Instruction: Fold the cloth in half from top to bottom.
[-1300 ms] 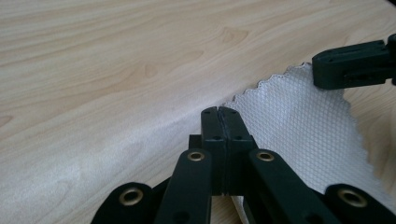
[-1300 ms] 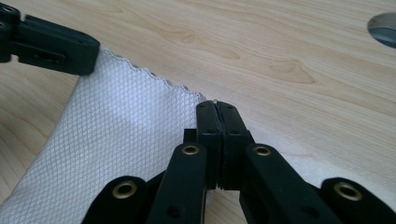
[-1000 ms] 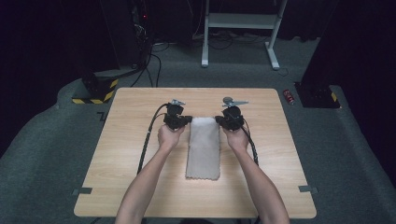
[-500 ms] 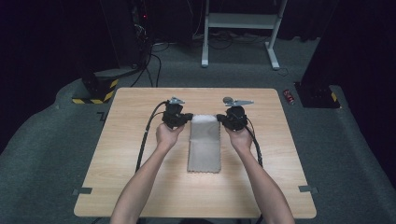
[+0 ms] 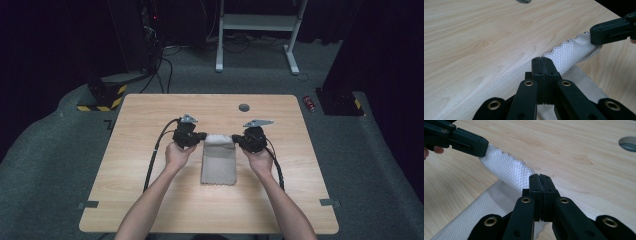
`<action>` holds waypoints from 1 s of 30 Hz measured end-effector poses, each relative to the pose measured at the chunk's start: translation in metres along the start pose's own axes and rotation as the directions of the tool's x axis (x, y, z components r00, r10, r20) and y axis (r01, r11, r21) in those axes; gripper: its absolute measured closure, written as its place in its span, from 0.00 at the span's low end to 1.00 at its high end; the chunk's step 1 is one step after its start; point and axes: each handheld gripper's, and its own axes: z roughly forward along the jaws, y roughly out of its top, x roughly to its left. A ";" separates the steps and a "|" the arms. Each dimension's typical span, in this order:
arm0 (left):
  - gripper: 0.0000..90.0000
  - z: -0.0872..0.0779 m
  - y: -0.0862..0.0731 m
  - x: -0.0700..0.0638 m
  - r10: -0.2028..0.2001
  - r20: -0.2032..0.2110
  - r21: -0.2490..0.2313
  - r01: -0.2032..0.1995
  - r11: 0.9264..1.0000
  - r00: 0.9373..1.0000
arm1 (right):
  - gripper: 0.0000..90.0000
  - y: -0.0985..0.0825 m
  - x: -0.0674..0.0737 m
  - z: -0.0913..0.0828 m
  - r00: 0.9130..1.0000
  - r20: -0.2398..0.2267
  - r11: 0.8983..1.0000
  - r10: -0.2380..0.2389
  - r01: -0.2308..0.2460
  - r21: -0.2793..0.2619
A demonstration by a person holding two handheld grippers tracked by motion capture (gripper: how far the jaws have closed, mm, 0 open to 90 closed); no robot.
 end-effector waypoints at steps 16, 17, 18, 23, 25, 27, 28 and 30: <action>1.00 -0.004 -0.022 -0.012 0.029 0.023 0.024 -0.029 0.999 0.999 | 0.99 -0.025 0.011 -0.003 1.000 -0.031 1.000 0.000 0.001 0.012; 1.00 -0.004 -0.023 -0.012 0.033 0.024 0.024 -0.033 0.999 0.999 | 0.99 -0.026 0.011 -0.004 0.999 -0.035 1.000 -0.005 0.006 0.010; 1.00 -0.005 -0.024 -0.013 0.028 0.027 0.022 -0.029 0.999 0.999 | 0.99 -0.026 0.012 -0.004 0.999 -0.035 1.000 -0.001 0.001 0.009; 1.00 -0.007 -0.027 -0.017 0.050 0.023 0.025 -0.051 0.998 0.998 | 0.99 -0.030 0.016 -0.006 0.999 -0.038 1.000 -0.019 0.019 0.012; 1.00 -0.007 -0.027 -0.018 0.044 0.027 0.024 -0.045 0.999 0.999 | 0.99 -0.032 0.017 -0.006 0.999 -0.039 1.000 -0.019 0.019 0.010; 1.00 -0.008 -0.028 -0.018 0.046 0.030 0.022 -0.047 0.999 0.998 | 0.99 -0.033 0.018 -0.006 0.999 -0.041 1.000 -0.019 0.019 0.011; 1.00 -0.008 -0.029 -0.019 0.041 0.032 0.018 -0.042 0.999 0.999 | 0.99 -0.034 0.018 -0.006 0.999 -0.041 1.000 -0.018 0.019 0.010; 1.00 -0.010 -0.029 -0.020 0.045 0.034 0.014 -0.046 0.999 0.998 | 0.99 -0.035 0.018 -0.007 0.999 -0.044 1.000 -0.018 0.018 0.006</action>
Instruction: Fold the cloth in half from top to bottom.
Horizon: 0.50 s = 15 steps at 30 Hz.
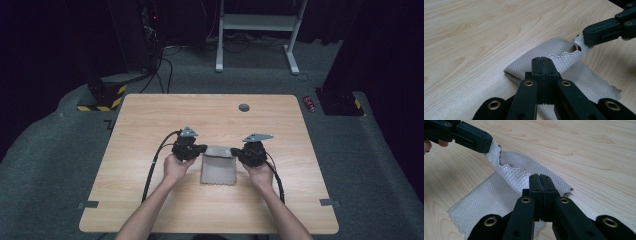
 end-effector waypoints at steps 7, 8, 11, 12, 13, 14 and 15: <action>1.00 -0.002 -0.002 -0.002 -0.002 0.009 -0.005 0.002 1.000 1.000 | 0.99 -0.002 0.002 -0.003 1.000 -0.005 1.000 -0.005 0.005 -0.004; 1.00 -0.002 -0.003 -0.003 -0.003 0.009 -0.003 0.003 1.000 1.000 | 0.99 -0.003 0.003 -0.003 1.000 -0.003 1.000 -0.010 0.010 -0.003; 1.00 -0.003 -0.004 -0.004 0.006 0.010 0.002 -0.006 1.000 1.000 | 0.99 -0.004 0.004 -0.004 1.000 -0.002 1.000 -0.012 0.012 -0.001; 1.00 -0.003 -0.005 -0.005 0.006 0.010 0.003 -0.006 1.000 1.000 | 0.99 -0.005 0.004 -0.004 1.000 -0.003 1.000 -0.018 0.018 -0.004; 1.00 -0.003 -0.005 -0.006 0.010 0.009 0.004 -0.011 1.000 1.000 | 0.99 -0.005 0.004 -0.004 1.000 -0.005 1.000 -0.019 0.019 -0.001; 1.00 -0.003 -0.006 -0.006 0.013 0.010 0.004 -0.013 1.000 1.000 | 0.99 -0.006 0.004 -0.004 1.000 -0.005 1.000 -0.019 0.019 0.003; 1.00 -0.004 -0.006 -0.007 0.012 0.012 0.002 -0.012 1.000 1.000 | 0.99 -0.007 0.005 -0.004 1.000 -0.005 1.000 -0.019 0.019 0.001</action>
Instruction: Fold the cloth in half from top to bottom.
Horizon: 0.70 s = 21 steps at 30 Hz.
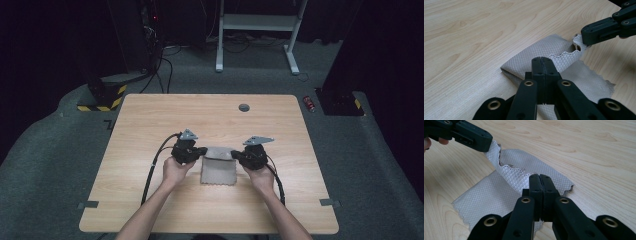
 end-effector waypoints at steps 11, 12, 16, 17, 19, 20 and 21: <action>1.00 -0.001 -0.010 -0.011 0.037 0.012 0.024 -0.037 0.999 0.999 | 0.99 -0.010 0.004 -0.006 1.000 0.000 1.000 -0.029 0.029 0.003; 1.00 -0.002 -0.011 -0.011 0.032 0.015 0.021 -0.033 0.999 0.999 | 0.99 -0.011 0.005 -0.006 0.999 -0.001 0.999 -0.032 0.032 0.004; 1.00 -0.003 -0.014 -0.013 0.033 0.022 0.018 -0.033 0.999 0.999 | 0.99 -0.015 0.007 -0.008 0.999 -0.009 0.999 -0.039 0.039 0.000; 1.00 -0.003 -0.015 -0.013 0.023 0.027 0.012 -0.023 1.000 0.999 | 0.99 -0.015 0.008 -0.008 0.999 -0.006 0.999 -0.043 0.043 0.001; 1.00 -0.004 -0.017 -0.011 0.003 0.039 0.005 -0.003 1.000 0.999 | 0.99 -0.016 0.009 -0.010 0.999 -0.011 0.999 -0.043 0.043 -0.004; 1.00 -0.004 -0.019 -0.011 -0.004 0.043 0.006 0.004 1.000 0.999 | 0.99 -0.017 0.009 -0.011 0.999 -0.014 0.999 -0.043 0.043 -0.005; 1.00 -0.004 -0.020 -0.011 -0.008 0.044 0.008 0.008 1.000 0.999 | 0.99 -0.017 0.010 -0.012 0.999 -0.016 0.999 -0.043 0.043 -0.006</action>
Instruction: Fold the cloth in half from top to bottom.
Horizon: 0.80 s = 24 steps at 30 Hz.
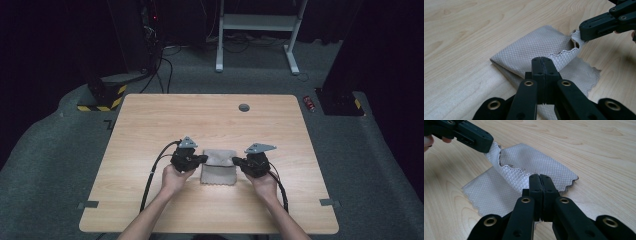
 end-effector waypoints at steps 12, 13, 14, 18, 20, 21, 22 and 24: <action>1.00 0.002 -0.012 -0.007 0.033 0.002 0.027 -0.033 0.999 0.999 | 0.99 -0.016 0.007 -0.002 0.999 -0.029 1.000 -0.014 0.014 0.010; 1.00 0.002 -0.014 -0.007 0.027 0.004 0.026 -0.027 0.999 1.000 | 0.99 -0.016 0.008 -0.002 0.999 -0.030 1.000 -0.018 0.018 0.012; 1.00 0.001 -0.015 -0.007 0.019 0.007 0.025 -0.019 1.000 1.000 | 0.99 -0.017 0.009 -0.002 0.999 -0.032 1.000 -0.019 0.019 0.012; 1.00 -0.002 -0.019 -0.007 0.024 -0.002 0.021 -0.024 0.999 1.000 | 0.99 -0.019 0.013 -0.002 0.999 -0.040 1.000 -0.025 0.025 0.015; 1.00 -0.003 -0.020 -0.008 0.038 -0.008 0.028 -0.038 0.999 0.999 | 0.99 -0.021 0.015 -0.002 0.999 -0.044 0.999 -0.028 0.029 0.019; 1.00 -0.003 -0.021 -0.009 0.043 -0.011 0.030 -0.043 0.999 0.999 | 0.99 -0.021 0.015 -0.001 0.998 -0.046 0.999 -0.035 0.036 0.020; 1.00 -0.003 -0.021 -0.009 0.046 -0.012 0.031 -0.045 0.999 0.999 | 0.99 -0.022 0.017 -0.001 0.998 -0.046 0.999 -0.036 0.037 0.026; 1.00 -0.004 -0.023 -0.010 0.051 -0.014 0.031 -0.051 0.998 0.999 | 0.99 -0.023 0.017 -0.001 0.998 -0.047 0.999 -0.044 0.045 0.022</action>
